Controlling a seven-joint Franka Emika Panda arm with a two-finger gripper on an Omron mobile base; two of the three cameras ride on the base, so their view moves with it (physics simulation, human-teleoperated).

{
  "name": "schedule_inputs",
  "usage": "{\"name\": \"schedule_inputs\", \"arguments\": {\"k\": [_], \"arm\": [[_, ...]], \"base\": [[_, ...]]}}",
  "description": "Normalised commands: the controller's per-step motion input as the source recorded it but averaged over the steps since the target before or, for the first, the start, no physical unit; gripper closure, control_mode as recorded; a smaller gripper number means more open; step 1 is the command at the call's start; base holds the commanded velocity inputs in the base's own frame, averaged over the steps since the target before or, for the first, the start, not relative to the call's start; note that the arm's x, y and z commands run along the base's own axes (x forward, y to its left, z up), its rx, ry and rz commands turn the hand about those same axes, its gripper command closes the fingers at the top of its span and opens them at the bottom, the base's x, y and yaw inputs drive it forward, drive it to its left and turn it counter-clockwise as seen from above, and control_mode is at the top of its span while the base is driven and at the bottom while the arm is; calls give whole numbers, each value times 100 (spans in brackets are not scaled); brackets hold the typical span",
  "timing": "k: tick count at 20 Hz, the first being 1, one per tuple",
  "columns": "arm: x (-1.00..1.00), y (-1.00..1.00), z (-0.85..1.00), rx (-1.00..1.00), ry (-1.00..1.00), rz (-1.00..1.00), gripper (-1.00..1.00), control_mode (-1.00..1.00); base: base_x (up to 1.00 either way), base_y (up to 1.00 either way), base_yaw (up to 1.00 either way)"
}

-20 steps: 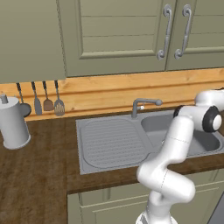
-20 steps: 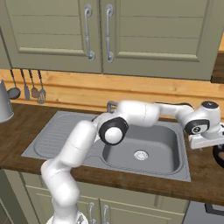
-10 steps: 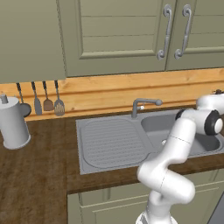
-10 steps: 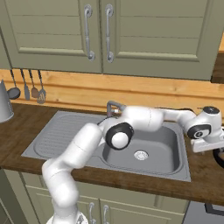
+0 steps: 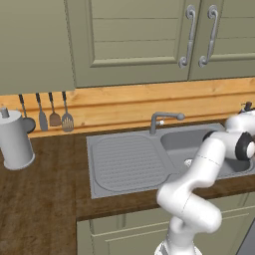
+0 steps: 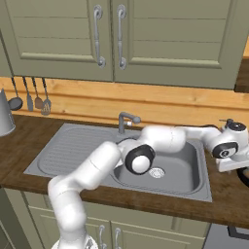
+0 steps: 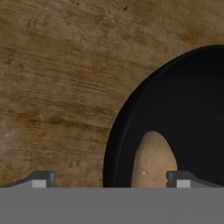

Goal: Pick the sweet potato from the sink and place it in the bowl. Then pick the bowl and place it in the microwave. Then close the microwave door and press the start button.

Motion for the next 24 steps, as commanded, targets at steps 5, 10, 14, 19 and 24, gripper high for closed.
{"name": "schedule_inputs", "arguments": {"k": [5, 10, 14, 19, 24], "arm": [[1, -15, -17, 0, 0, 0, -100, -100], [0, 0, -27, 0, 0, 0, 100, -100], [0, 21, -41, -3, 0, 0, 100, -100], [0, 41, -57, -6, 0, 0, 100, -100], [0, 26, -44, -4, 0, 0, 100, -100]], "base": [[0, 0, 0], [0, 0, 0], [0, 0, 0], [0, 0, 0], [0, 0, 0]]}}
